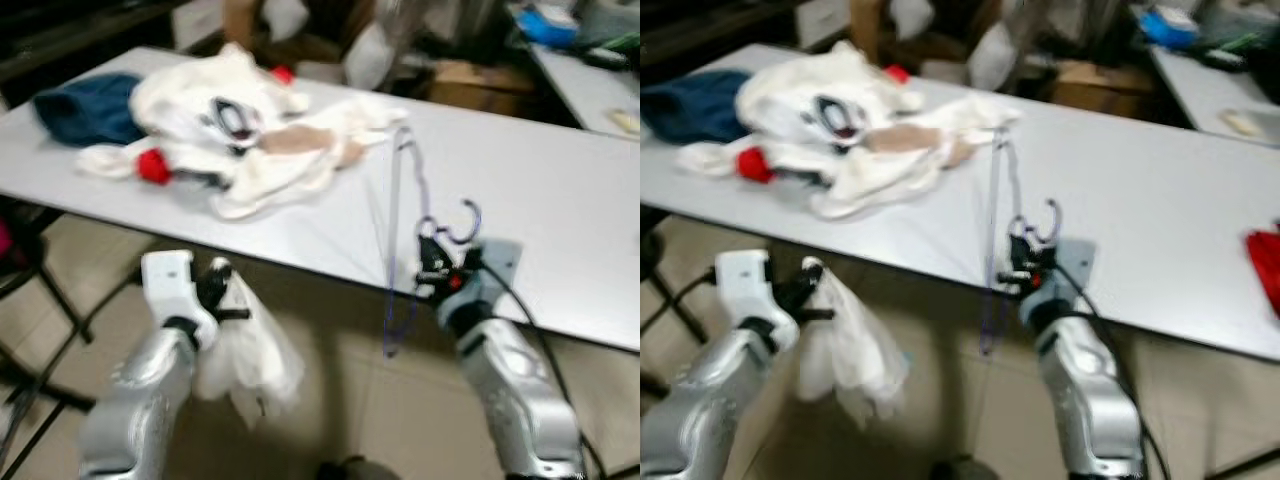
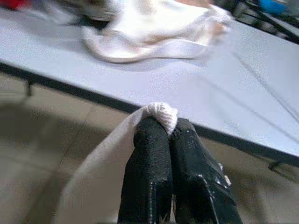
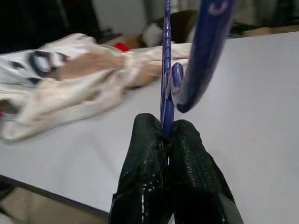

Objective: Hang hanger

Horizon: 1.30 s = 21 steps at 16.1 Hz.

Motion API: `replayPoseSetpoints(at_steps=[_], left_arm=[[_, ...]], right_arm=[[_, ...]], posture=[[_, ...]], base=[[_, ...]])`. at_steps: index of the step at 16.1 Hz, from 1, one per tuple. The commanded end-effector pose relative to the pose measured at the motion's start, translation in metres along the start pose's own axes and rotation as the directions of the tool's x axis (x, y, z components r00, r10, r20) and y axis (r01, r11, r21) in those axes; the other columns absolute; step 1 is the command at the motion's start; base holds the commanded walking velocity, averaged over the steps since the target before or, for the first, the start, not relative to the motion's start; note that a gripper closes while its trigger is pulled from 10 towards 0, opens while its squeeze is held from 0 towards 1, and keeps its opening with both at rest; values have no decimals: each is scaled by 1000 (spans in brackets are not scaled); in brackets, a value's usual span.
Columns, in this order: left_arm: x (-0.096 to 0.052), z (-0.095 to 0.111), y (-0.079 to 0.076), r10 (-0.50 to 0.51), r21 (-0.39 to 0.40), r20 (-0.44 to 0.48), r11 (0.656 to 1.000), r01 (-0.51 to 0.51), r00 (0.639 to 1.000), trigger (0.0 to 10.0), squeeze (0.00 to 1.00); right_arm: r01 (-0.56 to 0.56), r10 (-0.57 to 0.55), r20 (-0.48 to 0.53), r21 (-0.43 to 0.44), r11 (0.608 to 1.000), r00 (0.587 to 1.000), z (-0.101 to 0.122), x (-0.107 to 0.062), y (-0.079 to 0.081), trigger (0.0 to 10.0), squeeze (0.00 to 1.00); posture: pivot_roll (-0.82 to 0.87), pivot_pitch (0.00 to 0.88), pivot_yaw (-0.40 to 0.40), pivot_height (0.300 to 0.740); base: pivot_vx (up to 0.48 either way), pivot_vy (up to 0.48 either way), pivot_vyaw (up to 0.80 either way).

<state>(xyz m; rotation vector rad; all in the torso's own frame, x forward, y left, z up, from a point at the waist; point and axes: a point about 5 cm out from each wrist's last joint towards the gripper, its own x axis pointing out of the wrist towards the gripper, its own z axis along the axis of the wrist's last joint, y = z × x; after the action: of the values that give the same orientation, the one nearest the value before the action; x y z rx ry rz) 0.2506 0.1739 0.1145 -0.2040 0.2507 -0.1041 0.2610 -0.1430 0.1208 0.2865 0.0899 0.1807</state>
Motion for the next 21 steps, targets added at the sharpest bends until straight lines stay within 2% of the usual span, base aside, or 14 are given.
replayPoseSetpoints(at_steps=[1,2,4,5,6,7,8,10,11,12,15,17,18,21], left_arm=[[1,17,5,9,-19,71,1000,-8,997,10000,0],[-1,20,4,-47,-47,90,998,51,995,10000,0],[-3,16,5,-46,-48,62,998,49,997,10000,0],[-8,8,-1,-101,-31,11,994,101,995,10000,0],[-10,9,-3,-121,-11,15,993,121,993,10000,0],[-11,11,-5,-146,63,54,988,142,988,10000,0],[-10,9,-2,-115,114,47,988,109,992,10000,0],[-9,9,-4,-128,185,66,976,113,990,10000,0],[-10,10,-3,-117,209,75,973,99,990,10000,0],[-9,10,-3,-101,215,72,973,83,992,10000,0],[0,7,-3,-76,201,66,978,61,995,10000,0],[9,7,-3,-34,202,92,979,15,995,10000,0],[9,7,-3,-33,205,93,979,13,995,10000,0],[9,5,-5,-25,196,88,981,8,996,10000,0]], right_arm=[[-26,26,15,3,1000,1000,6,-1,5,10000,0],[-31,31,11,-2,1000,999,6,-2,6,10000,0],[-30,30,3,-5,1000,1000,5,-3,5,10000,0],[-30,30,-9,-23,999,1000,6,-4,5,10000,0],[-30,30,-12,-30,999,999,8,-3,4,10000,0],[-35,34,-33,-46,998,999,7,-3,5,10000,0],[-39,36,-48,-65,997,998,6,-4,6,10000,0],[-52,42,-79,-127,991,996,3,-9,7,10000,0],[-65,54,-90,-127,990,995,2,-9,7,10000,0],[-92,80,-103,-114,989,991,2,-8,11,10000,0],[-51,25,-137,-189,981,990,0,-8,6,10000,0],[-79,38,-149,-278,957,988,1,-6,4,10000,0],[-80,38,-146,-291,954,989,1,-5,5,10000,0],[-110,65,-177,-256,960,982,-1,-5,7,10000,0]], posture=[[-17,0,-57,740],[-19,0,-60,740],[-20,0,-62,740],[-20,0,-68,740],[-20,0,-73,740],[-24,0,-72,740],[-25,0,-71,740],[-22,0,-76,740],[-23,0,-75,740],[-31,0,-68,740],[-47,0,-50,740],[-59,0,-49,740],[-59,0,-49,740],[-58,0,-55,740]], base=[[0,0,-800],[0,0,-800],[0,0,-800],[0,0,-800],[0,0,-800],[0,0,-800],[0,0,-800],[0,0,-800],[0,0,-800],[0,0,-800],[0,-292,-592],[0,-472,0],[0,-472,0],[0,-472,0]])
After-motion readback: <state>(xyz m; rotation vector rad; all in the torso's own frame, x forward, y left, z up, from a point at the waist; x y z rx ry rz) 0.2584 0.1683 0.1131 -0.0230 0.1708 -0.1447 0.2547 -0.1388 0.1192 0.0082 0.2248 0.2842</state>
